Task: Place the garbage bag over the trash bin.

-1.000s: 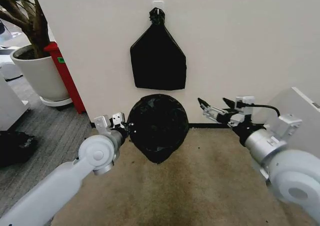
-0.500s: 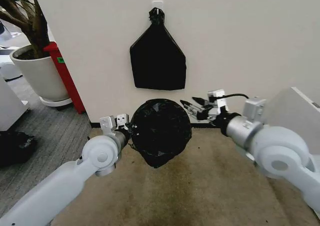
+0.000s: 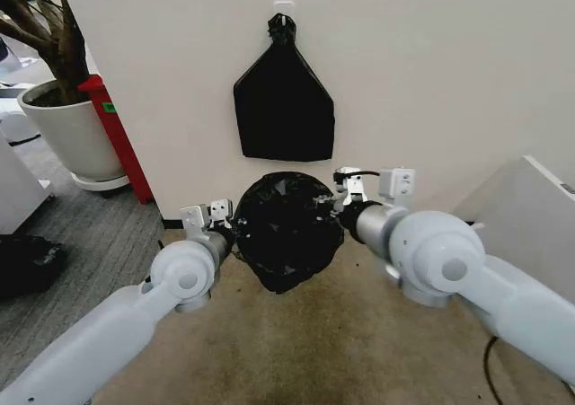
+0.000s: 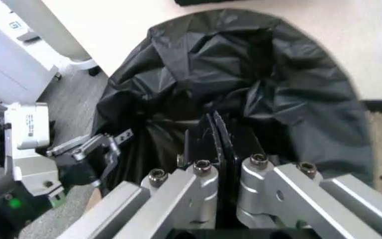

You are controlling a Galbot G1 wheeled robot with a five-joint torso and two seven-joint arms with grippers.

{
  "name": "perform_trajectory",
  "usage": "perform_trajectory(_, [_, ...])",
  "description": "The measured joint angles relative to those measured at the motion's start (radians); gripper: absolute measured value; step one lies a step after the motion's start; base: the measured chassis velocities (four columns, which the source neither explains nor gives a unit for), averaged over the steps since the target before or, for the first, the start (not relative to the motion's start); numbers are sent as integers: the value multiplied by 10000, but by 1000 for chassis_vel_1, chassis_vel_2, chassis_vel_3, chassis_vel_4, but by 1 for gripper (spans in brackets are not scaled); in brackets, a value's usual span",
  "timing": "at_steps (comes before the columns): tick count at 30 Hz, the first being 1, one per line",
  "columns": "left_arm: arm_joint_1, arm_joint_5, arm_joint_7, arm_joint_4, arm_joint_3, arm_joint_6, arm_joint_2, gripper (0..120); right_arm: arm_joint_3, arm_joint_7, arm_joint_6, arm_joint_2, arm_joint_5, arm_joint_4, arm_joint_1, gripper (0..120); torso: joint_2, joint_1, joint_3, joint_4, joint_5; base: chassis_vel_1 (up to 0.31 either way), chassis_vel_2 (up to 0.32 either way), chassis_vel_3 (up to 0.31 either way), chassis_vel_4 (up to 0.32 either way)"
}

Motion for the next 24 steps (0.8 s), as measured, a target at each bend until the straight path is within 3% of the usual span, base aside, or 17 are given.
perform_trajectory(12, [-519, 207, -27, 363, 369, -103, -549, 0, -694, 2057, 1043, 2252, -130, -2000, 672, 0, 0, 0, 1, 1, -1, 0, 0, 0, 0])
perform_trajectory(24, [-378, 910, 219, 169, 352, -189, -566, 0, -786, 3065, 1768, 3276, -294, -3572, 605, 0, 0, 0, 0, 1, -2, 0, 0, 0, 0])
